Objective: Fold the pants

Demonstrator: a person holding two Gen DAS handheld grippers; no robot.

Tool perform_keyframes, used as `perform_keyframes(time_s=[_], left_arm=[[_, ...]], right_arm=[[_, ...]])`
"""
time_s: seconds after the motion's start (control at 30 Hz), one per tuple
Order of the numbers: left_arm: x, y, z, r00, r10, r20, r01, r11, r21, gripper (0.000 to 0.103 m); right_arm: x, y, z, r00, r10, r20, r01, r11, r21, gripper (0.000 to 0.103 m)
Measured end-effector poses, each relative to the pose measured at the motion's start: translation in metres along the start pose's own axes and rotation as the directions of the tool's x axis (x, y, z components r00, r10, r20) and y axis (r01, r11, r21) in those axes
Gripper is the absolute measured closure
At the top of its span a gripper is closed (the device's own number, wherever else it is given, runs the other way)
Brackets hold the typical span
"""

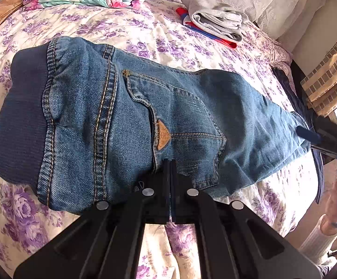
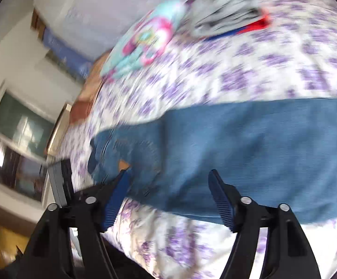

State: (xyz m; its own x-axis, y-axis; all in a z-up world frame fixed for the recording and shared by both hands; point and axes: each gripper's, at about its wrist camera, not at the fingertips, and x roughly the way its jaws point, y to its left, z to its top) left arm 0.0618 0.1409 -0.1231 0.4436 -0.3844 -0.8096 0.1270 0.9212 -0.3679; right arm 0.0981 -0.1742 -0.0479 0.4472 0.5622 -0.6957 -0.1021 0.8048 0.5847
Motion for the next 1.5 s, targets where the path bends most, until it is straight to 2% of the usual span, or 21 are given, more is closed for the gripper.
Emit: perform_keyframes(time_s=[0.1, 0.2, 0.3, 0.53, 0.57, 0.6, 0.63, 0.7, 0.83, 0.93, 1.07, 1.13, 1.2, 1.23, 1.27, 1.3, 1.37, 1.4, 1.43, 1.47, 1.5], left_arm=[[0.0, -0.001, 0.0, 1.0, 0.011, 0.005, -0.011, 1.0, 0.007, 0.102], [0.001, -0.003, 0.0, 1.0, 0.021, 0.008, -0.021, 1.0, 0.017, 0.102], [0.001, -0.004, 0.001, 1.0, 0.027, 0.004, -0.027, 0.999, 0.016, 0.102], [0.002, -0.006, 0.002, 0.999, 0.053, -0.007, -0.053, 0.999, 0.0, 0.102], [0.003, -0.006, 0.002, 0.998, 0.056, -0.01, -0.056, 0.998, -0.003, 0.102], [0.003, -0.006, 0.003, 0.998, 0.058, -0.012, -0.058, 0.998, -0.006, 0.102], [0.003, -0.006, 0.004, 0.998, 0.059, -0.014, -0.06, 0.998, -0.008, 0.102], [0.003, -0.004, 0.004, 0.998, 0.055, -0.02, -0.055, 0.998, -0.012, 0.102], [0.003, 0.0, 0.007, 0.999, 0.026, -0.036, -0.027, 1.0, -0.011, 0.102], [0.004, -0.003, 0.008, 0.999, 0.027, -0.043, -0.025, 0.999, 0.041, 0.102], [0.005, -0.005, 0.009, 0.998, 0.031, -0.058, -0.026, 0.996, 0.082, 0.102], [0.004, -0.006, 0.011, 0.997, 0.037, -0.069, -0.03, 0.996, 0.089, 0.102], [-0.001, -0.008, 0.013, 0.996, 0.042, -0.075, -0.035, 0.995, 0.095, 0.102], [-0.006, -0.009, 0.014, 0.996, 0.052, -0.075, -0.044, 0.994, 0.101, 0.102], [-0.011, -0.012, 0.015, 0.995, 0.065, -0.07, -0.057, 0.992, 0.11, 0.102], [-0.017, -0.014, 0.016, 0.996, 0.075, -0.058, -0.068, 0.991, 0.118, 0.102], [-0.028, -0.022, 0.021, 0.998, 0.06, -0.029, -0.056, 0.991, 0.122, 0.102], [-0.03, -0.026, 0.024, 0.999, 0.043, -0.023, -0.04, 0.991, 0.126, 0.102], [-0.03, -0.033, 0.028, 0.999, 0.024, -0.022, -0.021, 0.991, 0.132, 0.102], [-0.026, -0.041, 0.033, 1.0, 0.008, -0.023, -0.004, 0.99, 0.143, 0.102], [-0.021, -0.05, 0.037, 1.0, -0.004, -0.028, 0.008, 0.987, 0.158, 0.102]], right_arm=[[-0.085, -0.086, -0.001, 0.972, -0.164, 0.17, 0.121, 0.964, 0.238, 0.028], [-0.129, -0.158, -0.009, 0.934, -0.284, 0.215, 0.173, 0.888, 0.426, 0.028], [-0.135, -0.206, -0.009, 0.938, -0.263, 0.223, 0.118, 0.853, 0.508, 0.028], [-0.099, -0.248, 0.017, 0.958, -0.208, 0.197, 0.074, 0.843, 0.533, 0.03], [-0.095, -0.251, 0.021, 0.958, -0.197, 0.207, 0.058, 0.844, 0.533, 0.041], [-0.095, -0.252, 0.026, 0.955, -0.202, 0.218, 0.061, 0.852, 0.521, 0.068], [-0.097, -0.251, 0.032, 0.947, -0.226, 0.226, 0.084, 0.858, 0.507, 0.087], [-0.105, -0.244, 0.038, 0.938, -0.232, 0.257, 0.083, 0.871, 0.484, 0.093], [-0.138, -0.204, 0.023, 0.891, -0.31, 0.331, 0.159, 0.897, 0.413, 0.094], [-0.153, -0.198, -0.001, 0.875, -0.348, 0.337, 0.197, 0.891, 0.409, 0.094], [-0.119, -0.241, -0.019, 0.89, -0.414, 0.189, 0.283, 0.829, 0.483, 0.09], [-0.108, -0.254, -0.025, 0.901, -0.398, 0.171, 0.269, 0.825, 0.498, 0.089], [-0.116, -0.248, -0.024, 0.908, -0.387, 0.161, 0.268, 0.83, 0.489, 0.08], [-0.124, -0.242, -0.025, 0.904, -0.401, 0.152, 0.284, 0.825, 0.488, 0.064], [-0.133, -0.233, -0.027, 0.884, -0.442, 0.153, 0.321, 0.812, 0.487, 0.051], [-0.145, -0.219, -0.028, 0.845, -0.508, 0.167, 0.386, 0.796, 0.467, 0.05], [-0.164, -0.182, -0.027, 0.735, -0.638, 0.229, 0.535, 0.753, 0.383, 0.044], [-0.17, -0.165, -0.025, 0.709, -0.651, 0.271, 0.56, 0.753, 0.344, 0.039], [-0.171, -0.146, -0.022, 0.716, -0.624, 0.312, 0.553, 0.78, 0.291, 0.034], [-0.165, -0.127, -0.015, 0.751, -0.567, 0.337, 0.523, 0.824, 0.219, 0.034], [-0.154, -0.108, -0.006, 0.808, -0.483, 0.339, 0.468, 0.874, 0.131, 0.033]])
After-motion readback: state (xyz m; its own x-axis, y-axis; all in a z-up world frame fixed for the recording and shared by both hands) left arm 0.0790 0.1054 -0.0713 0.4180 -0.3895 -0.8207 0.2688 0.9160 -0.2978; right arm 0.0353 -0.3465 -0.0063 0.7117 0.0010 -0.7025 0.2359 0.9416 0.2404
